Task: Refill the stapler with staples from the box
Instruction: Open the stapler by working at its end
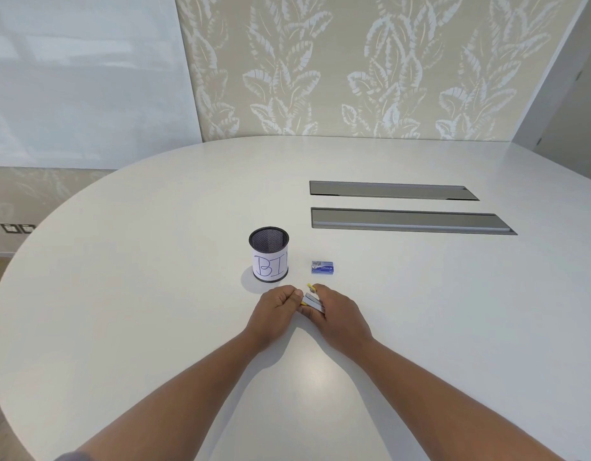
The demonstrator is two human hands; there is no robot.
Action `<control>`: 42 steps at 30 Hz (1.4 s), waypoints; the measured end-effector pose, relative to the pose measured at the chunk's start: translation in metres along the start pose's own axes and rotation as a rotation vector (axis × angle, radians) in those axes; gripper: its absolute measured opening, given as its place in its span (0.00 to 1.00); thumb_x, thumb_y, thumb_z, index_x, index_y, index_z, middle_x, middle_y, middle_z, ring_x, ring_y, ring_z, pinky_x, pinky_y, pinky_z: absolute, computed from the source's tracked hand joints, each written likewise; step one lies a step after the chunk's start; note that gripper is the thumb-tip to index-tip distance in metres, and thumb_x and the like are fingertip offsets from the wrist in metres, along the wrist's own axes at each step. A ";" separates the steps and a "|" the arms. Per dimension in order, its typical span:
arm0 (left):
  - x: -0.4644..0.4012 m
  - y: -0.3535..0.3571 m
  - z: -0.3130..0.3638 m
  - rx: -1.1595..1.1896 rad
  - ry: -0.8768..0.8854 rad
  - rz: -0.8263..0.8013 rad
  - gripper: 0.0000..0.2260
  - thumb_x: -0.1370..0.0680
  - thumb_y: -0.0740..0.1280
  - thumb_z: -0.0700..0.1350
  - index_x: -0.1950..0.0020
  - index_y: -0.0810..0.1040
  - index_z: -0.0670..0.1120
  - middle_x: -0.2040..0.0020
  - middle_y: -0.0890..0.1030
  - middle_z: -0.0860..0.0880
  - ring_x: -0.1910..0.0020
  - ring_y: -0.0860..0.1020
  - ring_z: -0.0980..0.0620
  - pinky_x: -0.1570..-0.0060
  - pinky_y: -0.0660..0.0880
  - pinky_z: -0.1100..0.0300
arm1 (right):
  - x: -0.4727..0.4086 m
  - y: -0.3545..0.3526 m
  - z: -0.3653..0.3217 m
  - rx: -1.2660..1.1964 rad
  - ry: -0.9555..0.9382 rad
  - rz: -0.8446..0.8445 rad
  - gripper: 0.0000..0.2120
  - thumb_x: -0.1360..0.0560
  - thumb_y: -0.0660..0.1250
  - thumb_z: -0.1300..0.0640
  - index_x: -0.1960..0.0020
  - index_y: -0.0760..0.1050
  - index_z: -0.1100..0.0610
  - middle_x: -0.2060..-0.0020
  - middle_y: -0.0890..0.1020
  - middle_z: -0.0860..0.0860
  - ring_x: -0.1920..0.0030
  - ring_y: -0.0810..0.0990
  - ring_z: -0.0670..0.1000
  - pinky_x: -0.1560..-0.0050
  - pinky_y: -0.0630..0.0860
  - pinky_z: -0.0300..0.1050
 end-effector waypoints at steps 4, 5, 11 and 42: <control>-0.001 0.001 -0.001 -0.027 0.019 0.006 0.16 0.16 0.61 0.46 0.58 0.77 0.37 0.63 0.80 0.42 0.63 0.73 0.54 0.57 0.70 0.55 | 0.001 0.002 0.000 0.020 -0.029 -0.029 0.20 0.19 0.60 0.38 0.41 0.75 0.53 0.52 0.84 0.51 0.53 0.79 0.56 0.54 0.73 0.50; -0.001 0.001 -0.001 -0.029 0.020 0.005 0.16 0.16 0.61 0.46 0.58 0.77 0.37 0.63 0.80 0.44 0.63 0.73 0.54 0.57 0.70 0.55 | 0.001 0.002 0.000 0.024 -0.030 -0.033 0.19 0.19 0.60 0.38 0.42 0.75 0.53 0.53 0.83 0.51 0.53 0.79 0.56 0.55 0.72 0.50; -0.001 0.001 -0.002 -0.031 0.020 0.001 0.16 0.16 0.61 0.46 0.59 0.76 0.38 0.65 0.78 0.51 0.64 0.72 0.55 0.58 0.70 0.57 | 0.000 0.001 0.001 0.013 -0.010 -0.013 0.24 0.20 0.62 0.38 0.34 0.74 0.55 0.46 0.84 0.51 0.47 0.80 0.56 0.51 0.74 0.49; -0.002 0.003 -0.010 0.117 0.086 -0.073 0.14 0.15 0.57 0.50 0.32 0.76 0.57 0.49 0.84 0.54 0.53 0.79 0.59 0.47 0.73 0.67 | -0.006 0.001 0.014 -0.164 0.023 -0.012 0.28 0.26 0.57 0.26 0.57 0.70 0.52 0.68 0.75 0.50 0.66 0.71 0.50 0.63 0.70 0.49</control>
Point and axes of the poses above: each hand's wrist, its own x-axis away from the middle knuckle, its own y-axis out of the palm, z = x × y, the point moved 4 cm from there along -x, towards the middle knuckle
